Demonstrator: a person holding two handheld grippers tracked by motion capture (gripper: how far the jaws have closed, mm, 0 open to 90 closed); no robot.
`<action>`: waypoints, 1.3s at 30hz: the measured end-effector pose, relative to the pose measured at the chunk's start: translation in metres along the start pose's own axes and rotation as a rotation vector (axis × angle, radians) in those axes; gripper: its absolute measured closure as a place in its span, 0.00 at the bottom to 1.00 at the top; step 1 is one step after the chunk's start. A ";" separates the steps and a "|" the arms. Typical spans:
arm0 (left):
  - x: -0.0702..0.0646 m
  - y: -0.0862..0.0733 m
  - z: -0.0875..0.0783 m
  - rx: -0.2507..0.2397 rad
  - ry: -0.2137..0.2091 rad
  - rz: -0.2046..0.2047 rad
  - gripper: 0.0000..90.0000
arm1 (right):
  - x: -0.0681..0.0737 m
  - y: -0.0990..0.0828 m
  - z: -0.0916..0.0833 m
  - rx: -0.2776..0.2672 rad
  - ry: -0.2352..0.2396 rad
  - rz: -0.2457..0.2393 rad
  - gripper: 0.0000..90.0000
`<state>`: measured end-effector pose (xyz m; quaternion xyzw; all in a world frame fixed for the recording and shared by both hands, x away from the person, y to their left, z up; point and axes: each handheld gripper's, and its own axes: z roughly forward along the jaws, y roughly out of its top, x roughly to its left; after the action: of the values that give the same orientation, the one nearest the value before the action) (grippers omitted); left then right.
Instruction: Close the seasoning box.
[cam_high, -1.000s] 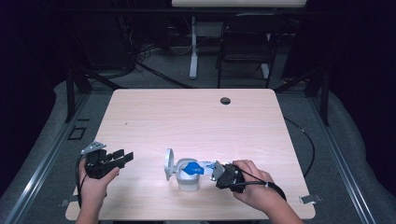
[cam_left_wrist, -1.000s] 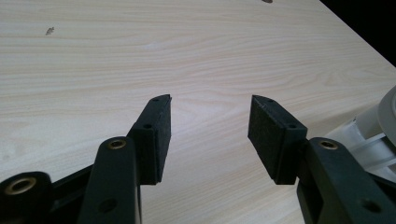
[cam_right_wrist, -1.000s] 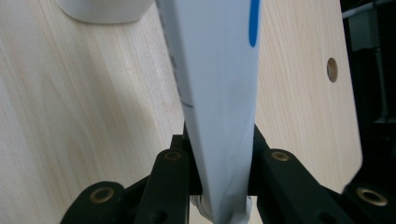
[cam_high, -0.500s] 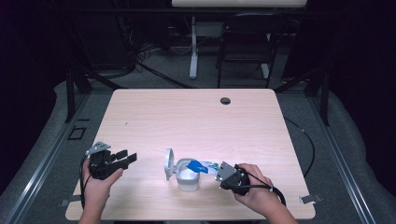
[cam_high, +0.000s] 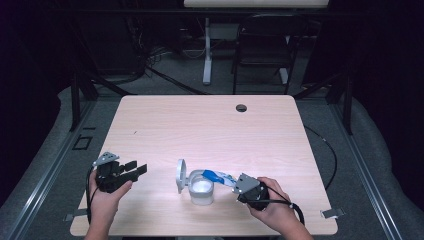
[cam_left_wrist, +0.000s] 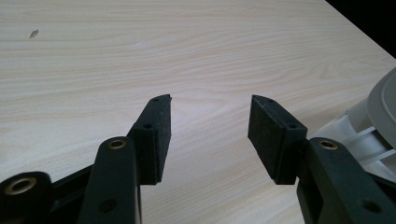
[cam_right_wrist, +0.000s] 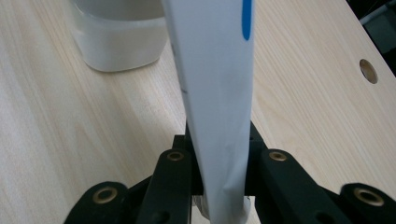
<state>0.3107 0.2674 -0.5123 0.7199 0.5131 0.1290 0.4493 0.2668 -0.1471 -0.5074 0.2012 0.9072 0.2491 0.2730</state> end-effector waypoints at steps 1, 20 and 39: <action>0.000 0.000 0.000 0.000 0.000 0.000 0.55 | 0.000 0.000 0.000 -0.003 0.000 0.006 0.88; 0.001 0.001 -0.004 -0.004 -0.001 0.002 0.55 | -0.002 0.001 0.010 -0.151 0.057 0.196 0.90; -0.002 0.001 -0.008 -0.012 -0.005 0.003 0.55 | -0.030 -0.024 0.037 -0.197 -0.037 0.469 0.90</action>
<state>0.3053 0.2701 -0.5066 0.7184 0.5100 0.1309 0.4546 0.3066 -0.1683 -0.5361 0.3831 0.8018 0.3893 0.2425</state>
